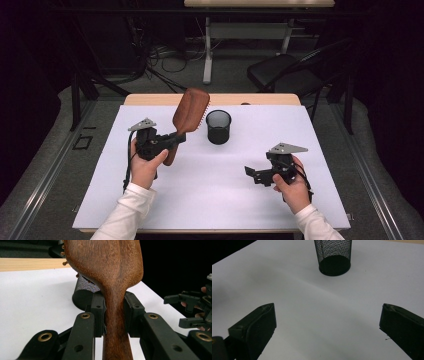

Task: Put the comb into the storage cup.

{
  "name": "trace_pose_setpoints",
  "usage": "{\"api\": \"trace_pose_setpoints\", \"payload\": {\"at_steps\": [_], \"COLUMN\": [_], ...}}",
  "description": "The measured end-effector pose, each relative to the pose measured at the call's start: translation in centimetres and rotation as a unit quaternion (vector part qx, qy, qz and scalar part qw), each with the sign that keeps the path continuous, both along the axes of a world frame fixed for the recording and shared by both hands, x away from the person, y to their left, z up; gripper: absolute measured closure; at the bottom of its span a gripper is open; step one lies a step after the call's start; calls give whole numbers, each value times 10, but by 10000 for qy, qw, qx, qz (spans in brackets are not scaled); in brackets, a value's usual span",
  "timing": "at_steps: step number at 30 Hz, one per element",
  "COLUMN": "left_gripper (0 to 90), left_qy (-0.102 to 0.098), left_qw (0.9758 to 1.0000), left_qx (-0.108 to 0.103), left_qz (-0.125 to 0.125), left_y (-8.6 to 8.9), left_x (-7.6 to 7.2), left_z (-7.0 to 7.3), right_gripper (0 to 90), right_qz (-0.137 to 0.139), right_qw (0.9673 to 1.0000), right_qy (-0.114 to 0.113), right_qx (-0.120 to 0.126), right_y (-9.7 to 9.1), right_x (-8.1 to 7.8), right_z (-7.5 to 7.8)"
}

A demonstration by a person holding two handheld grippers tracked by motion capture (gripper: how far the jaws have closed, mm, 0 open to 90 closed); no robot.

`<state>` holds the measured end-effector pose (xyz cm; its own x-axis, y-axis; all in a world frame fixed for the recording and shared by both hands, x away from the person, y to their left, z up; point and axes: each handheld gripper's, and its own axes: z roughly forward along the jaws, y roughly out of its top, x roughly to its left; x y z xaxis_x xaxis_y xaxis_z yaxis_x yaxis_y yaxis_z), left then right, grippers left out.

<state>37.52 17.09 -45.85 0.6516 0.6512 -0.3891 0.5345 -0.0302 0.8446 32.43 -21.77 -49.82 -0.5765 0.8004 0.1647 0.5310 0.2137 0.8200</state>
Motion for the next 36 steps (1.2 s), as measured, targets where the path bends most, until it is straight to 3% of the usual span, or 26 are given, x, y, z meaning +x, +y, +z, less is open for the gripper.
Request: {"api": "trace_pose_setpoints", "payload": {"at_steps": [16,22,36], "left_gripper": [730,730,730], "left_qy": [25,37,22], "left_qw": [10000,9999,9999], "left_qx": [-80,-100,-115], "left_qz": [31,36,22], "left_y": [4,4,4], "left_x": [-1,-1,0], "left_z": [-1,-1,-2], "right_gripper": [0,1,6], "right_qz": [-73,20,114], "right_qw": [9997,9994,9982], "right_qy": [250,335,581], "right_qx": [25,4,-46], "right_y": [28,38,55], "right_x": [34,46,68], "right_z": [33,47,64]}}
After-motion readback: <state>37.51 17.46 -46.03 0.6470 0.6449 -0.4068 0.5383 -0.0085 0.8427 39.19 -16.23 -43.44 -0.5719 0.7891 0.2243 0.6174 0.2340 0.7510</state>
